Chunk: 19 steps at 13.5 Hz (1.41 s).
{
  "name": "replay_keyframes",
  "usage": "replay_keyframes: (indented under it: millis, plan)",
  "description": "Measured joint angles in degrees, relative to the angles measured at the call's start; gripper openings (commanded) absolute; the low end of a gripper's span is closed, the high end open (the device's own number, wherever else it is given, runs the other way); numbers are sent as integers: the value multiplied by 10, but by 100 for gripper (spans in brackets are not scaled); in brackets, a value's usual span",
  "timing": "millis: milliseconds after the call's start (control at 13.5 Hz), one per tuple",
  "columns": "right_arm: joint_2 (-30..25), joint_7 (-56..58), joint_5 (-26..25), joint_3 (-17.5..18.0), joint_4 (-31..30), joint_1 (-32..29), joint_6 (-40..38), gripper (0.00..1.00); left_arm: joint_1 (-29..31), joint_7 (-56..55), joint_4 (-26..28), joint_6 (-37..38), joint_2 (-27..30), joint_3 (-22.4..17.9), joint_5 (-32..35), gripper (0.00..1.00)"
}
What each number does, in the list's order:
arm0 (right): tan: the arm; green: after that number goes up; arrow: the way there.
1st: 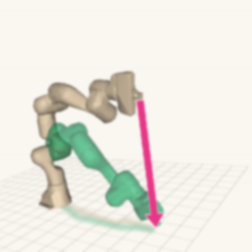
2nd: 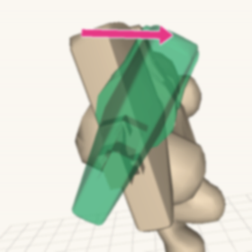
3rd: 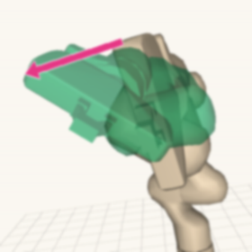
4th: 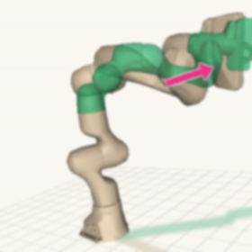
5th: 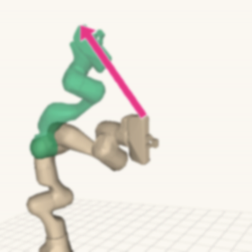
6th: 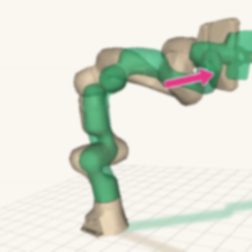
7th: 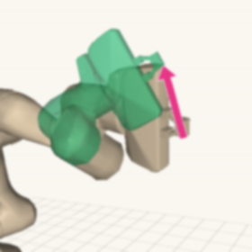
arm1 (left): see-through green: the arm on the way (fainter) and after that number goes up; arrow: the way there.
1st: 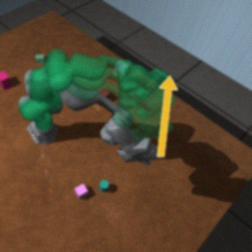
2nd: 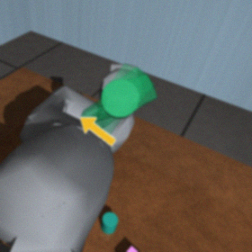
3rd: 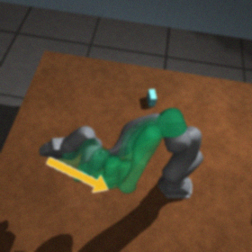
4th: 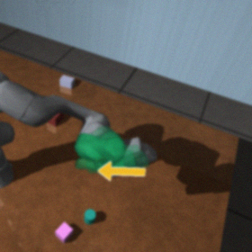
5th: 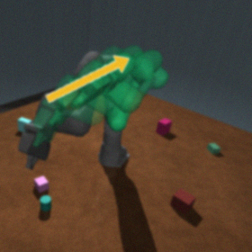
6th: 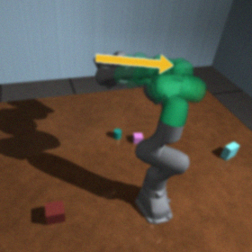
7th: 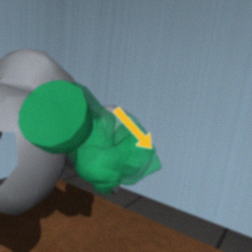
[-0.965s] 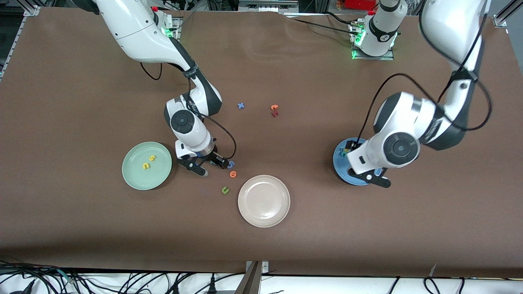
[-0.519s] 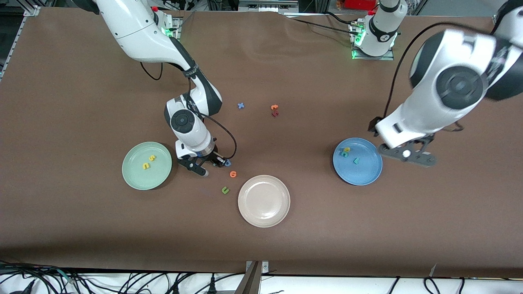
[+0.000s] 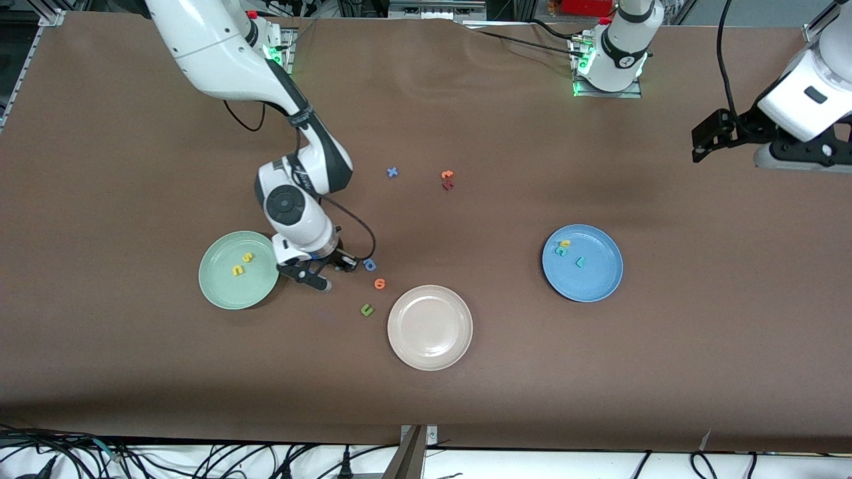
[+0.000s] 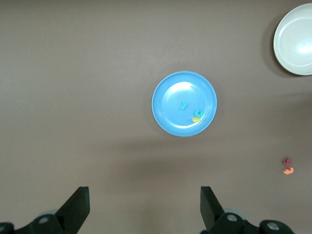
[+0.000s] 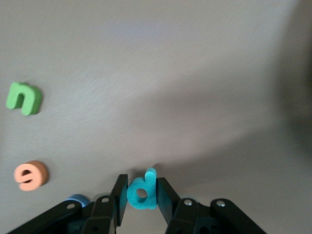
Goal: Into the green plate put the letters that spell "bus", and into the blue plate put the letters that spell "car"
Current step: 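Grasp the teal d with the right gripper while the left gripper withdraws, then place the teal d on the green plate with the right gripper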
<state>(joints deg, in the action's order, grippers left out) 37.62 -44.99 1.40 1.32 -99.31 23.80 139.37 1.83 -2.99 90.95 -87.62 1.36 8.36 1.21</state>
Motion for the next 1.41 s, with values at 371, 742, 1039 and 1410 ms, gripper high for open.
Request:
replay_keyframes:
  millis: [371,742,1039,1410]
  plan:
    - [-81,234,0,-14,2,-96,-134,1,-5,0,26,-13,5,-2,0,100]
    - [-59,340,1,-24,-9,-146,-129,71,-9,0,26,-14,4,-7,0,100]
    - [-54,340,1,-21,-7,-143,-121,100,-8,0,26,-14,4,-13,0,100]
    - [-122,341,0,-21,4,-143,-141,100,-11,-4,17,-10,2,-13,0,100]
